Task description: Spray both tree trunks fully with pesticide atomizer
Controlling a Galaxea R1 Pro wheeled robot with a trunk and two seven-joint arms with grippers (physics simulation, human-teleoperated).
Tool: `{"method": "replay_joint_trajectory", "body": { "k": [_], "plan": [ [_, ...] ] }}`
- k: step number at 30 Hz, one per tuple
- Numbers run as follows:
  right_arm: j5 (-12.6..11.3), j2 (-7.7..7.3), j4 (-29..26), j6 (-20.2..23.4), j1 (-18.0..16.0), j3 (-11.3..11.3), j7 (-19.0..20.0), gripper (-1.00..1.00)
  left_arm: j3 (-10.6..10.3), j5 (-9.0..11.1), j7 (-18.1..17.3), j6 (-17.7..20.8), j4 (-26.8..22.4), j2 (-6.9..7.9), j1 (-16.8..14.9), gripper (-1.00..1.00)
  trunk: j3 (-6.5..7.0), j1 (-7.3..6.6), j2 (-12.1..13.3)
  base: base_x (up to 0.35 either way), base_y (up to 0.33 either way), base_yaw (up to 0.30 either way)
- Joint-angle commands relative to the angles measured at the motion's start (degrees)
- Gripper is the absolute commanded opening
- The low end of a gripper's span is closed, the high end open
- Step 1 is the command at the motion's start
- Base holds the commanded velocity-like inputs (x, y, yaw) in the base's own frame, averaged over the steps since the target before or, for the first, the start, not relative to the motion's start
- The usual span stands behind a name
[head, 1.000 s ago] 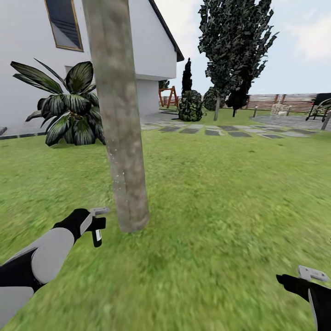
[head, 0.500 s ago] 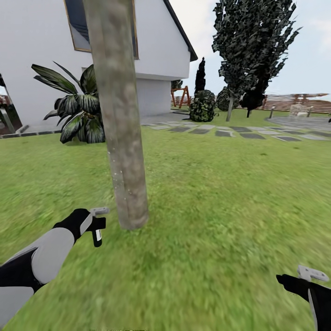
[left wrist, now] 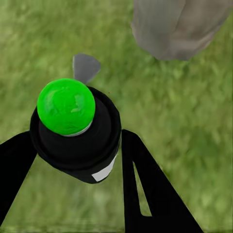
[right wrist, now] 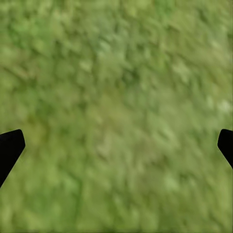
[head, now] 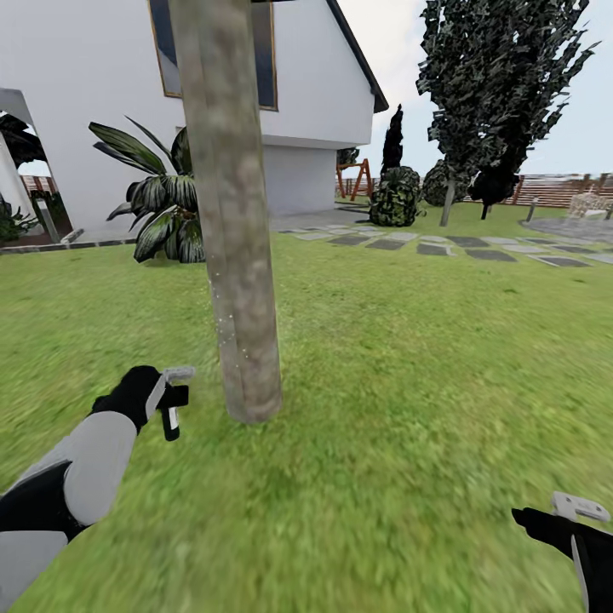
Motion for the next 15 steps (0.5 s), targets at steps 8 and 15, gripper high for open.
{"method": "replay_joint_trajectory", "body": {
  "k": [8, 15],
  "plan": [
    [0.60, 0.00, -0.09, 0.18, -0.06, -0.17, 0.53, 1.00, -5.73, -1.41, -0.29, 7.86, -3.58, -4.30, -0.55, -1.00, -0.06, -0.01, -0.02, 0.000, 0.000, 0.000],
    [0.56, 0.00, -0.08, 0.18, -0.06, -0.17, 0.59, 1.00, -6.97, -1.45, -0.29, 16.52, -11.31, -4.89, -0.59, -1.00, -0.06, -0.01, -0.02, 0.000, 0.000, -0.134]
  ]
}}
